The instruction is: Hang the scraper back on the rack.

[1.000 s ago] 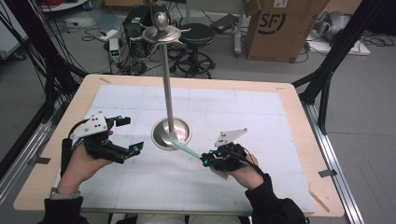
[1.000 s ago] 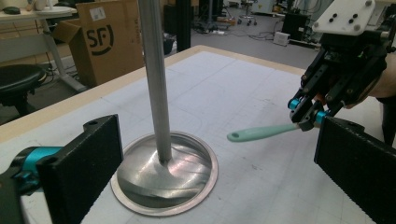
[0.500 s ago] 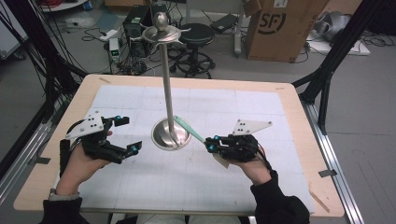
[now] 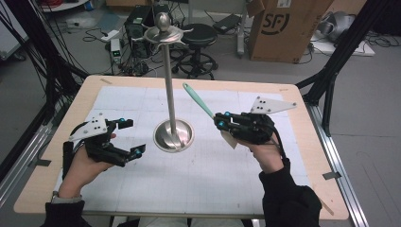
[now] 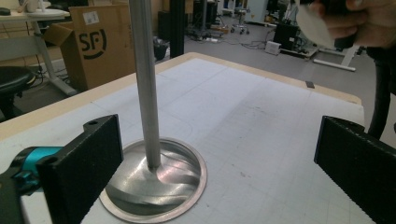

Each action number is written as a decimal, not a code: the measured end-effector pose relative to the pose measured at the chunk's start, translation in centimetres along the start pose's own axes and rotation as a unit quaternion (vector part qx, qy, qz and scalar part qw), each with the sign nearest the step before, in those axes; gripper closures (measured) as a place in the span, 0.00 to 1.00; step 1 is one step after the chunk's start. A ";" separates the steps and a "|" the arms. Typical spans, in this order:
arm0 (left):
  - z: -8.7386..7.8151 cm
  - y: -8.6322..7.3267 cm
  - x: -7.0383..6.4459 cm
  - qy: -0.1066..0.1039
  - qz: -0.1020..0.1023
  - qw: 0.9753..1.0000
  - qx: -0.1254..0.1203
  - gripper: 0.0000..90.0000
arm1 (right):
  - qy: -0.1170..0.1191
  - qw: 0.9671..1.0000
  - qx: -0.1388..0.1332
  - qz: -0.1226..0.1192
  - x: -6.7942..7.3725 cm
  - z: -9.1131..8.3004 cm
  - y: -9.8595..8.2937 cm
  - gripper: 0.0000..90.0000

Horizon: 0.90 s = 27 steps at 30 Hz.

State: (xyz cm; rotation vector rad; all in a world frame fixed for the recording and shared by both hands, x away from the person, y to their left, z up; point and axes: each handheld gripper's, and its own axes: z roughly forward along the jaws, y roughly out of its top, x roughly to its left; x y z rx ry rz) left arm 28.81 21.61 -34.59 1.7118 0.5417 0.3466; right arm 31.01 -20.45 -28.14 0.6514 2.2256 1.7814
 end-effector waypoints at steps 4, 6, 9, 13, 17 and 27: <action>0.0 0.2 -0.2 -0.011 -0.007 1.000 -0.009 0.02 | -0.013 1.000 -0.018 -0.003 0.0 -0.5 1.3 0.90; 0.0 0.2 -0.2 -0.012 -0.007 1.000 -0.011 0.02 | -0.016 1.000 -0.025 -0.006 -0.1 -0.7 1.8 0.90; 0.0 0.2 -0.2 -0.010 -0.006 1.000 -0.008 0.02 | -0.023 0.999 -0.038 -0.016 0.1 -1.0 2.7 0.90; 0.0 0.1 -0.1 -0.009 -0.008 1.000 -0.008 0.02 | -0.039 0.997 -0.059 -0.036 0.5 -1.2 3.5 0.90; 0.0 0.1 -0.1 -0.009 -0.007 1.000 -0.007 0.02 | -0.042 0.995 -0.075 -0.050 0.7 -1.3 4.2 0.90; 0.0 0.0 0.0 -0.006 -0.008 1.000 -0.006 0.02 | -0.053 0.994 -0.082 -0.051 0.4 -0.8 5.6 0.90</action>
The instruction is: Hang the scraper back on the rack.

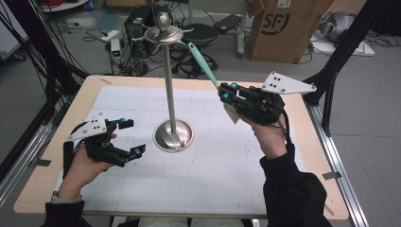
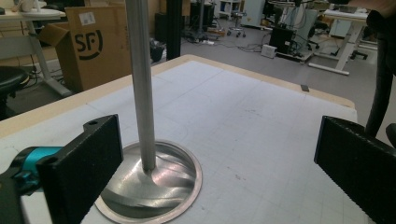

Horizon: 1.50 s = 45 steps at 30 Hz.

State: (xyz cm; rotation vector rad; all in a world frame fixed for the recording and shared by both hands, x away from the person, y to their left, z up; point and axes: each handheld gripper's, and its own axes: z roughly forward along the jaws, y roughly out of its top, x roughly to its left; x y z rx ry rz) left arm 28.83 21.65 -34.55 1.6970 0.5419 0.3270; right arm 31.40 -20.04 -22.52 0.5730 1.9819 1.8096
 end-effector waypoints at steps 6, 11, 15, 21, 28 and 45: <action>0.0 0.0 0.0 0.000 0.001 1.000 0.000 0.02 | 0.004 1.000 -0.001 0.001 -0.2 0.4 0.2 0.90; 0.1 -0.1 0.0 0.001 0.000 1.000 0.001 0.02 | 0.003 1.000 0.003 -0.002 -0.4 0.9 0.1 0.90; 0.1 -0.1 0.1 0.000 -0.001 1.000 0.002 0.02 | 0.005 1.000 0.010 0.000 -0.5 1.3 0.0 0.90; 0.0 -0.2 0.1 0.001 -0.001 1.000 0.003 0.02 | 0.006 1.000 0.015 0.002 -0.5 2.0 -0.2 0.90; 0.2 -0.2 0.0 0.000 0.000 1.000 0.006 0.02 | 0.004 1.000 0.029 0.006 -0.4 3.1 -0.5 0.90; 0.2 -0.3 0.0 0.000 0.000 1.000 0.006 0.02 | 0.006 0.999 0.039 0.008 -0.4 5.4 -1.2 0.89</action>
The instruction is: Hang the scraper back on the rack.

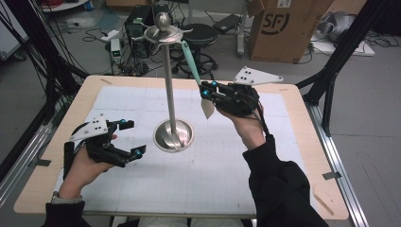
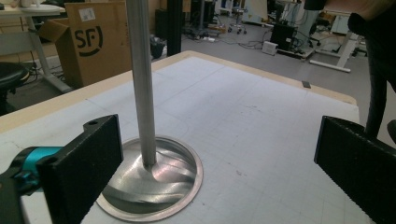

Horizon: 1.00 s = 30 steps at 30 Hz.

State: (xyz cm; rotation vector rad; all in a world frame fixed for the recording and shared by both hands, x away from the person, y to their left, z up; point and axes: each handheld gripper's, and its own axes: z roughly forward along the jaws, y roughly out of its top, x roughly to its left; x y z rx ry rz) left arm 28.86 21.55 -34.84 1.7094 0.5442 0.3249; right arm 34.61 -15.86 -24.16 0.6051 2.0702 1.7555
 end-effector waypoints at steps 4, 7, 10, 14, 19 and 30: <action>0.0 0.0 0.0 0.001 0.000 1.000 0.002 0.02 | 0.003 1.000 -0.003 -0.004 -0.1 0.4 -0.2 0.80; -0.1 -0.1 0.1 0.001 -0.001 1.000 0.001 0.02 | 0.001 1.000 -0.008 -0.008 0.0 0.2 -0.3 0.73; -0.1 -0.1 0.0 0.002 -0.002 1.000 0.000 0.02 | -0.001 1.000 -0.002 -0.010 0.2 0.0 -0.6 0.66; -0.1 0.0 0.0 0.002 -0.002 1.000 -0.001 0.02 | 0.000 1.000 0.004 -0.014 0.6 -0.6 -1.3 0.54; -0.1 0.0 0.0 0.001 -0.002 1.000 -0.003 0.02 | 0.003 1.000 0.019 -0.015 0.8 -1.5 -2.6 0.40; 0.2 0.3 -0.1 0.000 0.001 1.000 -0.005 0.02 | 0.034 0.999 0.040 -0.001 0.7 -3.2 -5.9 0.03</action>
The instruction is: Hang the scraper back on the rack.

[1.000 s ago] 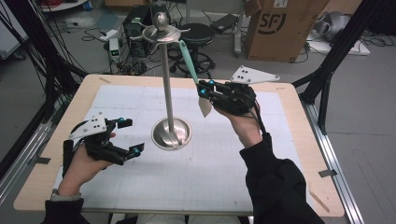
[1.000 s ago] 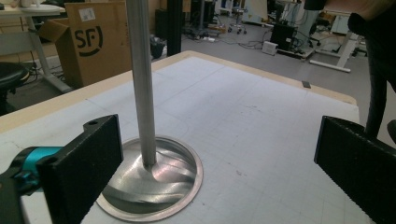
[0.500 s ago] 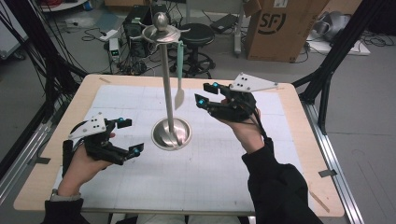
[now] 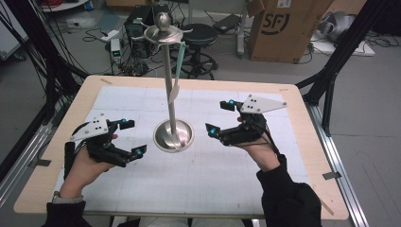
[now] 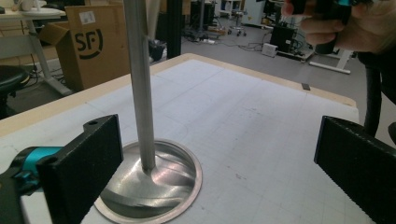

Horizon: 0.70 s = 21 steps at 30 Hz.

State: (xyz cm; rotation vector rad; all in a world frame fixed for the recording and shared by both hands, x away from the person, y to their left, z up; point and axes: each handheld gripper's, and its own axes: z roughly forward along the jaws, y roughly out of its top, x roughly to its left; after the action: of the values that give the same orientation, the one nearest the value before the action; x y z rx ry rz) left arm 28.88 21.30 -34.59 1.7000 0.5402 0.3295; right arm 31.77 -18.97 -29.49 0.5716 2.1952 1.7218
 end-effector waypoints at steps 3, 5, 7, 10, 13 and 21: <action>0.1 0.1 0.1 -0.002 0.001 1.000 -0.004 0.02 | 0.000 1.000 0.000 0.010 -0.1 -0.5 -1.1 0.01; 0.2 0.2 0.2 -0.002 0.002 1.000 -0.005 0.02 | -0.004 1.000 -0.004 0.012 -0.2 -1.0 -1.8 0.01; 0.3 0.1 0.3 -0.002 0.001 1.000 -0.005 0.02 | -0.012 1.000 -0.002 0.021 -0.4 -1.5 -2.5 0.01; 0.6 -0.1 0.5 0.001 0.002 1.000 0.004 0.02 | -0.024 0.999 -0.005 0.035 -0.9 -2.3 -3.6 0.00; 1.0 -0.3 0.6 0.005 0.004 1.000 0.015 0.02 | -0.037 0.998 -0.008 0.046 -1.6 -3.1 -4.8 0.01; 1.2 -0.4 0.6 0.007 0.006 1.000 0.012 0.02 | -0.050 0.996 -0.032 0.062 -3.0 -5.6 -7.6 0.01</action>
State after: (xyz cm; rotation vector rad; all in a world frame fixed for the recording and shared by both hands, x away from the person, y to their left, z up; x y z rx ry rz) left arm 29.93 20.71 -35.23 1.7270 0.5455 0.3452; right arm 30.86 -26.80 -35.57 0.7754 2.0673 1.7780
